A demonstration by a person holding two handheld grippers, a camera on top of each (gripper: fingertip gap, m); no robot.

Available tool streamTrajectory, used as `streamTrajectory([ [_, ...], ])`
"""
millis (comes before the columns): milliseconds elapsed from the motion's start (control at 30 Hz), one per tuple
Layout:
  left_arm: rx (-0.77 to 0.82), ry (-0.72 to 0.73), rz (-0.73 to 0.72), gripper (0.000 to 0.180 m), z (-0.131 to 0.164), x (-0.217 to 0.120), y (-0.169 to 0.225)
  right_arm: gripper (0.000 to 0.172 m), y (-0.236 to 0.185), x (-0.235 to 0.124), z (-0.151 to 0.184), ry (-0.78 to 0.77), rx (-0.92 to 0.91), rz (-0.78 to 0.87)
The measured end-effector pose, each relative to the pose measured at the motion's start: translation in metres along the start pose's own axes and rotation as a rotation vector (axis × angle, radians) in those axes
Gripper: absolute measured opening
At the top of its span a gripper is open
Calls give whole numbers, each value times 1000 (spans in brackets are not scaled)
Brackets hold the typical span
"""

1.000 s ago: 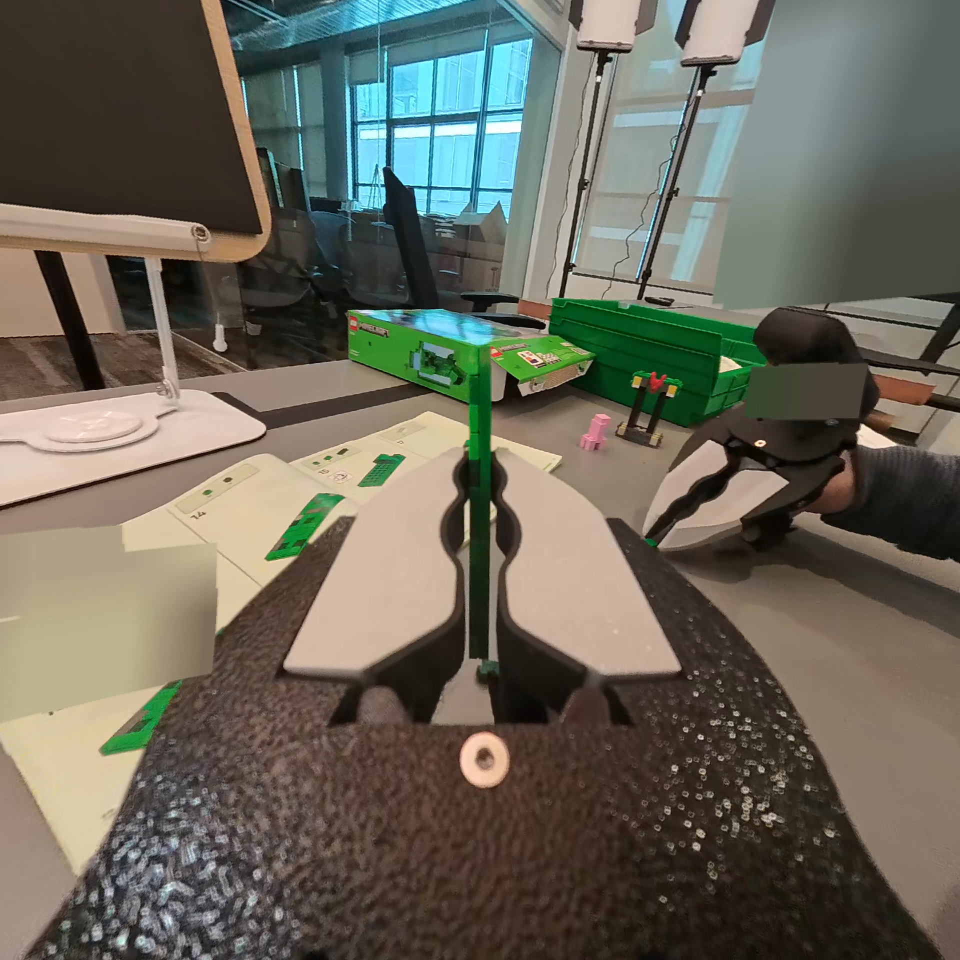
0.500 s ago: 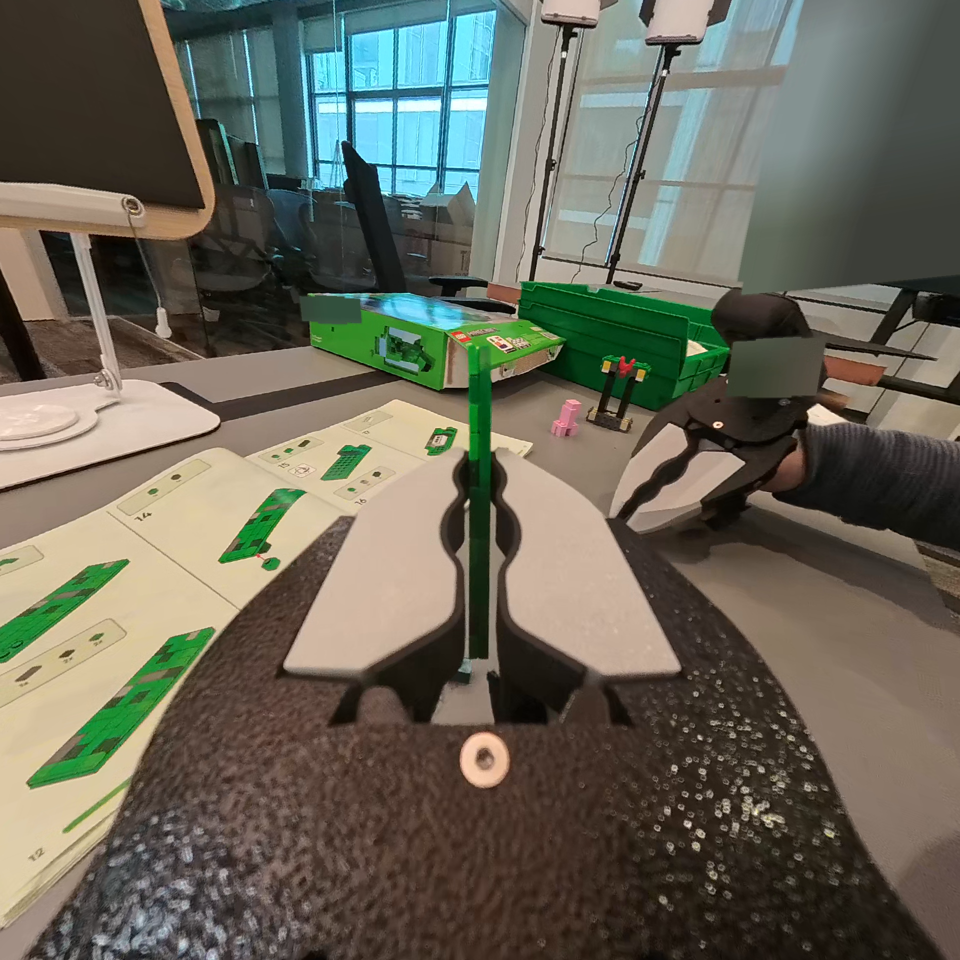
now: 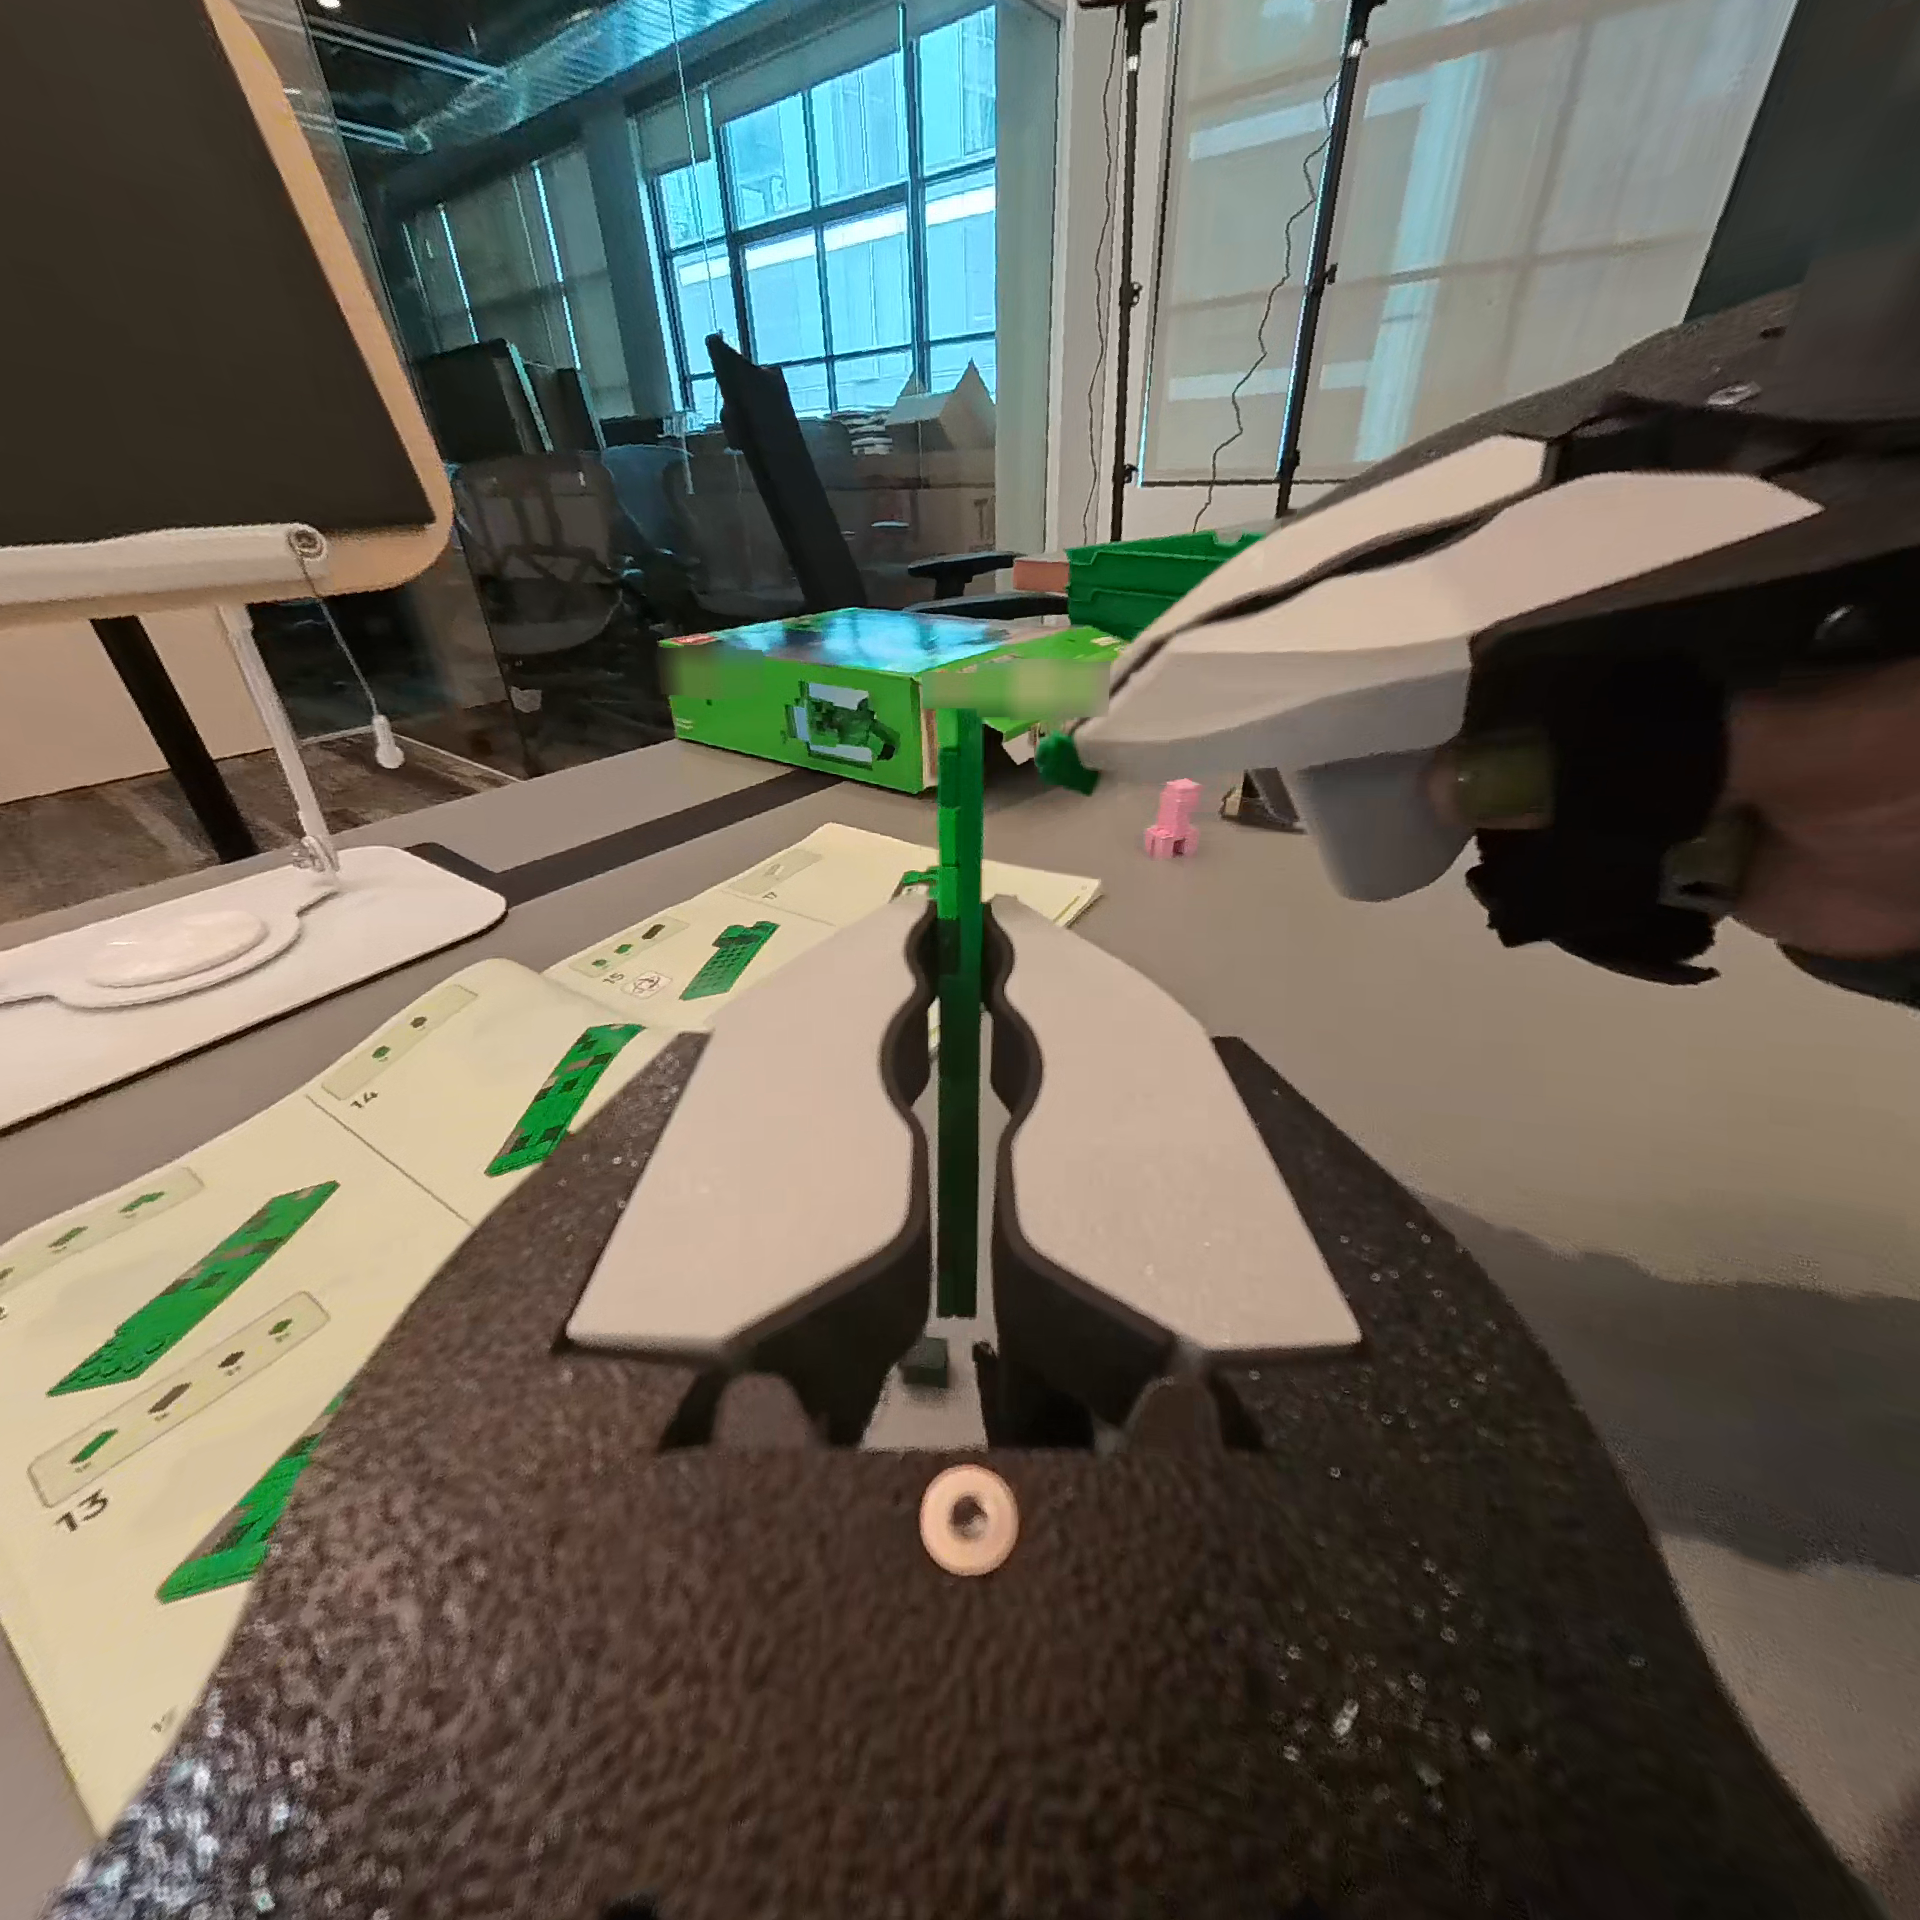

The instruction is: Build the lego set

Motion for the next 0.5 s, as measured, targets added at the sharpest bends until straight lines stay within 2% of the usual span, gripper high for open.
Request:
streamTrajectory([
  [233, -4, 14, 22, 5, -2, -1, 4, 6, 1, 3, -8, 10, 56, 46],
  [500, 32, 20, 26, 5, -2, -1, 5, 6, -1, 3, -8, 26, 91, 23],
])
Point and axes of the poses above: each gripper's, where its closed fingertips meet, x out along the fingers, z out of its underside, y = z × x across the jaws, the point moved 3 cm from there along -x, back along the fingers, and after that the axes turned 6 degrees about -z, right-handed, at the moved point
